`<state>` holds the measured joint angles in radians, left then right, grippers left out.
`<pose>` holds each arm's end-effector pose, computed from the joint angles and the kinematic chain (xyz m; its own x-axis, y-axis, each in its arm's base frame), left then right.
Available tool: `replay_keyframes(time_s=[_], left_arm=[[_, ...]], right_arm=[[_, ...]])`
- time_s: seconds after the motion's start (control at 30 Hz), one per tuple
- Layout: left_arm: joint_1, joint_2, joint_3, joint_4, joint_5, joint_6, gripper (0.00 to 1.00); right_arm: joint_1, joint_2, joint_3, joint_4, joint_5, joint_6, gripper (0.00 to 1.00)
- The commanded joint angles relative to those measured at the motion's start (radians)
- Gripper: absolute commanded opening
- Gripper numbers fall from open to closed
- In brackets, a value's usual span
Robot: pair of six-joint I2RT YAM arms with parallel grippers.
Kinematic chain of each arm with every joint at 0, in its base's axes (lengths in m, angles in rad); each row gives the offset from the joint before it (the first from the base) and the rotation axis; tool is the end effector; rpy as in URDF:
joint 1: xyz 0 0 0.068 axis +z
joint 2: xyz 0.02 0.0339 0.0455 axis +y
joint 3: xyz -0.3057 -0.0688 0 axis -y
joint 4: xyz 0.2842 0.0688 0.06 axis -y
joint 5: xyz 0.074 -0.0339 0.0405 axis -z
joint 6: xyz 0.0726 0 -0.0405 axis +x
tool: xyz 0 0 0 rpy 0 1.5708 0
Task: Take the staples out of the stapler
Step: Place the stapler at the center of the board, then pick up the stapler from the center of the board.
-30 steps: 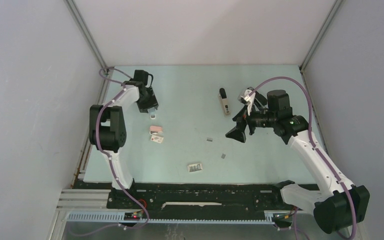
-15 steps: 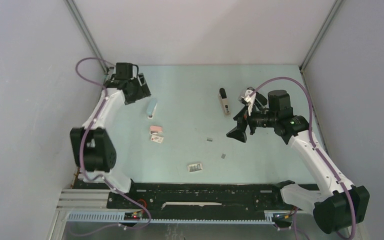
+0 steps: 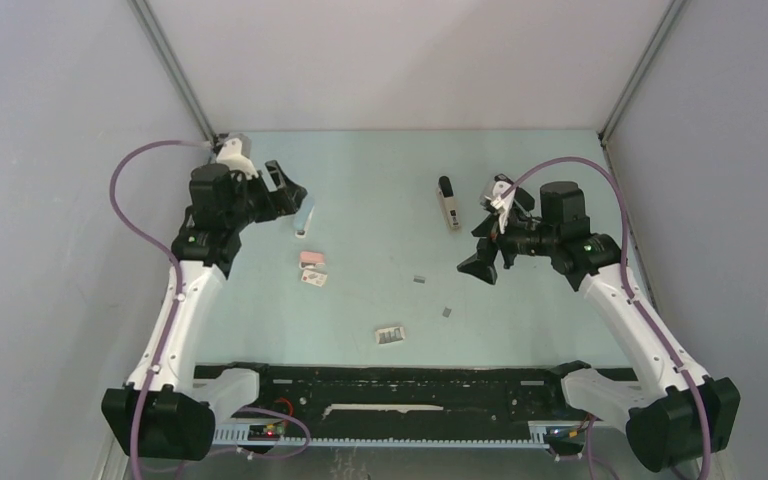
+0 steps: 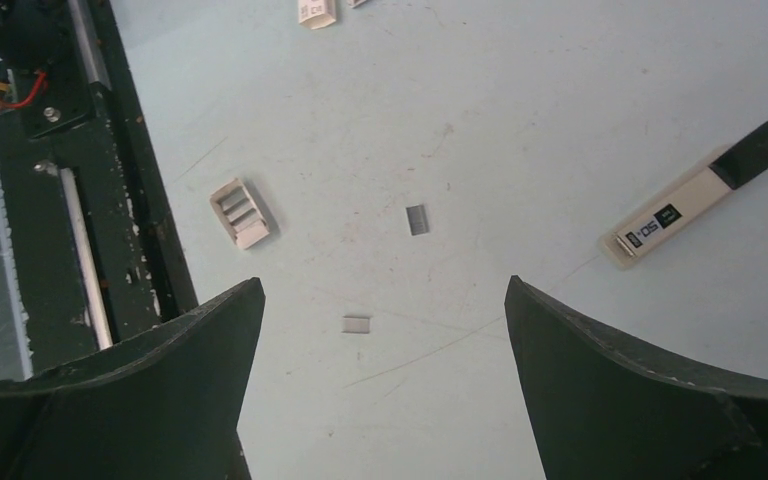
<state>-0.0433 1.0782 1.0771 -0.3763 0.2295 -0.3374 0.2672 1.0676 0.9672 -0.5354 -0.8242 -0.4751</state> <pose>0.2932 -0.0292 0.3892 -0.4313 -0.3040 -0.8495 0.1173 0.9147 -0.3868 0.2373 0.1202 0.3393 -0.1667 -0.3677 -0.9149 -0.9280 0.3721 0.0195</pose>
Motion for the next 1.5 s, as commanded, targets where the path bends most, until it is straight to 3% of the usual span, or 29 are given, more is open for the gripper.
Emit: replay_keyframes(time_s=[0.0, 0.53, 0.83, 1.17, 1.47], left_arm=[[0.001, -0.062, -0.078, 0.063, 0.080, 0.056, 0.85], [0.001, -0.089, -0.076, 0.039, 0.054, 0.054, 0.95], [0.003, -0.096, -0.076, 0.029, 0.047, 0.053, 0.96], [0.003, -0.103, -0.073, 0.019, 0.057, 0.051, 1.00], [0.002, -0.105, -0.071, 0.017, 0.060, 0.052, 1.00]], right_arm=[[-0.011, -0.024, -0.002, 0.061, 0.049, -0.023, 1.00], [-0.011, 0.096, 0.076, 0.288, 0.211, 0.058, 1.00], [-0.011, 0.346, 0.336, 0.150, 0.247, 0.122, 1.00], [-0.010, 0.753, 0.780, -0.203, 0.368, 0.183, 1.00], [0.003, 0.966, 0.898, -0.173, 0.490, 0.302, 1.00]])
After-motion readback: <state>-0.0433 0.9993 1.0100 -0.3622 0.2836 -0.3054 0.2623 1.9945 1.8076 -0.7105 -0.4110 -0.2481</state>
